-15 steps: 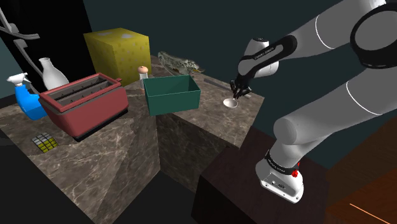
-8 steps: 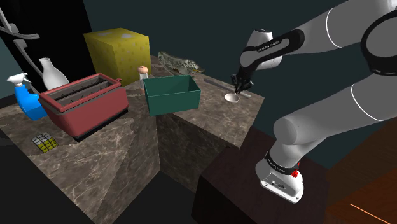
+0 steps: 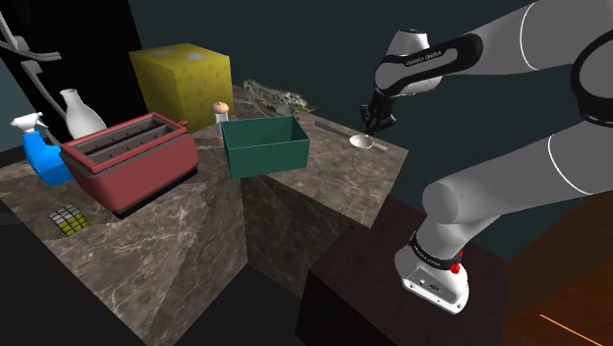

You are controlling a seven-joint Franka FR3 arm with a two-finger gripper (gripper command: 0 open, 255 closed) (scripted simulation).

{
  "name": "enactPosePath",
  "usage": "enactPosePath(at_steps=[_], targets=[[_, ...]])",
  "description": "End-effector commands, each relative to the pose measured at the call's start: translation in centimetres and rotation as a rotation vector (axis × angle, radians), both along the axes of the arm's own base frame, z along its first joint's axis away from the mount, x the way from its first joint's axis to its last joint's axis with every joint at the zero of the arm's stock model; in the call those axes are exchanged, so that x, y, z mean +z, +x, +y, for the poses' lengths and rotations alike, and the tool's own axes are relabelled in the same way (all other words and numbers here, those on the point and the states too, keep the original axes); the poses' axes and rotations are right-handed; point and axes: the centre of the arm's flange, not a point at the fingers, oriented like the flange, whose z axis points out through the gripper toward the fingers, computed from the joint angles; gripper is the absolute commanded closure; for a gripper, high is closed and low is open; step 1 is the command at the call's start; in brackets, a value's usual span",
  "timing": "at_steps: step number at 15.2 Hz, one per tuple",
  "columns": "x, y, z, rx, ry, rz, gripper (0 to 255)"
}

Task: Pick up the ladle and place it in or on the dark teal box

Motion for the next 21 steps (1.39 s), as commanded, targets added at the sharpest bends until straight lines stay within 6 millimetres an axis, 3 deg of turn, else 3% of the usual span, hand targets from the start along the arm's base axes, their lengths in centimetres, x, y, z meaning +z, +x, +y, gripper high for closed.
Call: enactPosePath(at_steps=[1, 21], targets=[[0.3, 1.2, 0.7, 0.000, 0.000, 0.000, 255], [0.9, 24.2, 13.5, 0.000, 0.000, 0.000, 255]])
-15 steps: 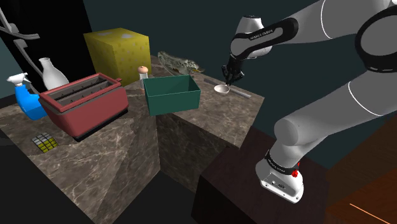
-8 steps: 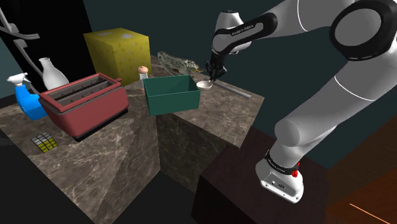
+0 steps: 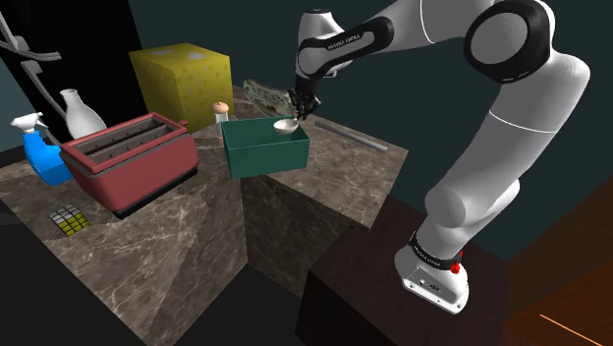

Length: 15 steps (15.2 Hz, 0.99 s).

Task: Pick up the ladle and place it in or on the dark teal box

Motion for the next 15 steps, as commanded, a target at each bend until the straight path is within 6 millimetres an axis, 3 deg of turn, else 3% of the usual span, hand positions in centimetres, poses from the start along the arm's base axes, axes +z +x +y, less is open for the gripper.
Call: enactPosePath(at_steps=[1, 8, 9, 15], targets=[[-0.1, 2.4, 1.4, -0.002, 0.000, 0.000, 255], [0.1, 10.4, 5.9, -0.002, 0.000, 0.000, 255], [0.2, 12.3, 6.9, -0.002, 0.000, 0.000, 255], [-3.0, 12.3, 6.9, -0.002, 0.000, 0.000, 255]])
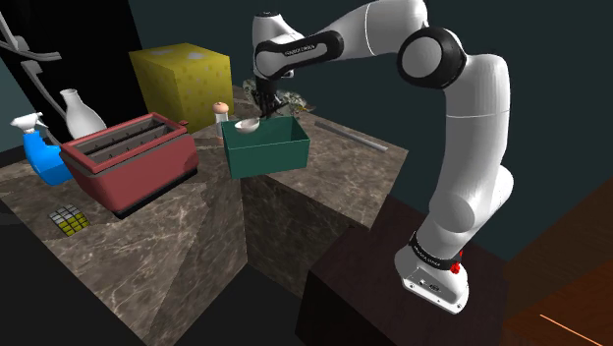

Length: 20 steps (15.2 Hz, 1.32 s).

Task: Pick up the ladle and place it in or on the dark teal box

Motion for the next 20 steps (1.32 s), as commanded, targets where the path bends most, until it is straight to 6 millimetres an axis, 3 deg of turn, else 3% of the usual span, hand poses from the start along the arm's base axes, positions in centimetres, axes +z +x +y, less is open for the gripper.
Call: enactPosePath(at_steps=[1, 9, 17, 18, 20], targets=[[-1.0, 0.0, 0.0, 0.000, 0.000, -0.001, 255], [-5.3, 0.0, 0.0, 0.000, 0.000, -0.001, 255], [-5.3, 0.0, 0.0, 0.000, 0.000, -0.001, 255], [-5.3, 0.0, 0.0, 0.000, 0.000, -0.001, 0], [-5.3, 0.0, 0.0, 0.000, 0.000, -0.001, 0]])
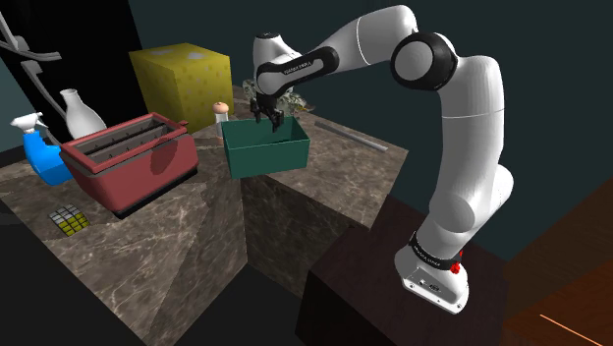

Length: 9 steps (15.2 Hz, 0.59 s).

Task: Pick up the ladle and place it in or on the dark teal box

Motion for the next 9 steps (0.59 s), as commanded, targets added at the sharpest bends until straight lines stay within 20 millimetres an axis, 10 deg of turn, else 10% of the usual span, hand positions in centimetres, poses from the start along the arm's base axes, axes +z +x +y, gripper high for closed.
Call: enactPosePath(at_steps=[1, 9], targets=[[0.0, 0.0, 0.0, 0.000, 0.000, 0.000, 0], [5.0, -0.5, 0.5, 0.000, 0.000, 0.000, 0]])
